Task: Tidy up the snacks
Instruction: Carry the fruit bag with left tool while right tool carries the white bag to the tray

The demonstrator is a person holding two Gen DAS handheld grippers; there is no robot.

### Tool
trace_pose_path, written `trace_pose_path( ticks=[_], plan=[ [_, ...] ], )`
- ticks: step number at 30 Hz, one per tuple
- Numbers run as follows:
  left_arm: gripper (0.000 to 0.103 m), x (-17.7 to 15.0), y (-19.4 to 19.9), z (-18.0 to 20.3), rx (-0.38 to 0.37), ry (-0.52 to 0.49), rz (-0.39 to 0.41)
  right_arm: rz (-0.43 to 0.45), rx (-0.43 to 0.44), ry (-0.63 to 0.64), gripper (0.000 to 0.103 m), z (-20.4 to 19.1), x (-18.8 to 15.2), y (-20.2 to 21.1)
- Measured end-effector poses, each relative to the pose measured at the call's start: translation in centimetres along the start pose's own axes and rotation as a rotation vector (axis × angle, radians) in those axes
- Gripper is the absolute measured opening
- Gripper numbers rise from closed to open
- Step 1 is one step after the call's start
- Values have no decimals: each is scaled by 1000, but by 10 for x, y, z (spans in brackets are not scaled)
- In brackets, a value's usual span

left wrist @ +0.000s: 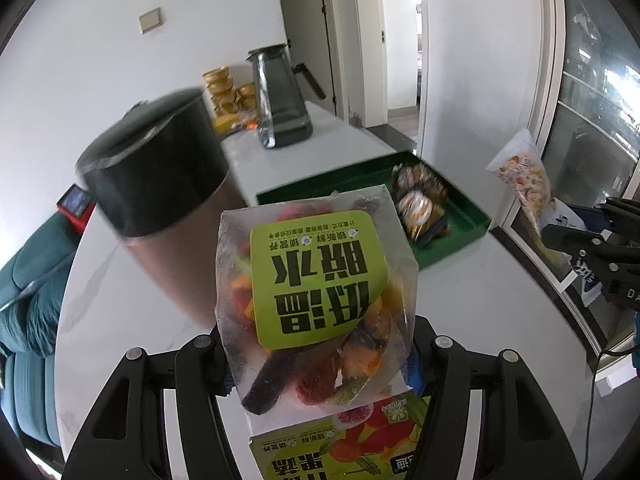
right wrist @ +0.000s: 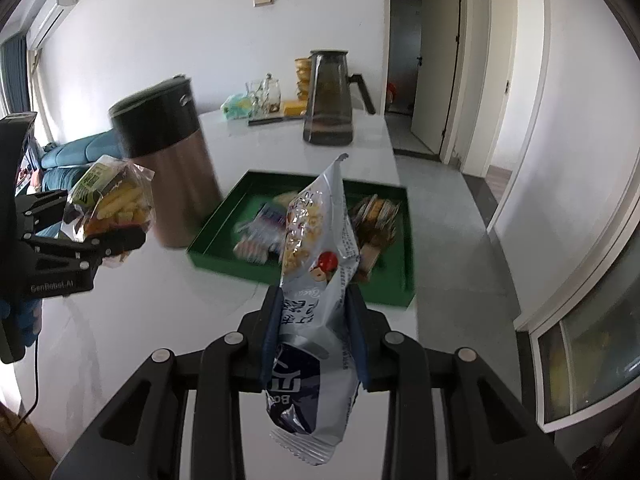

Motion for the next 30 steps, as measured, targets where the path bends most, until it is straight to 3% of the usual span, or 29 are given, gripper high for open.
trace_pose_path(
  ticks=[13,30],
  plan=[
    [56,53,-24,28,5,-11,44,83,11,11,0,36,64,-28],
    [56,76,-59,50,-4,-11,47,105,27,1,0,55,92,-73]
  ],
)
Point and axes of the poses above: each gripper's, at about its wrist camera, not at the fingertips, and y roughly against the way its jaws point, z to its right, x to its top, the point moved 8 cm from there along -y, roughly the way its jaws point, and after that the axes turned 3 degrees about x, right-handed, at the moved point
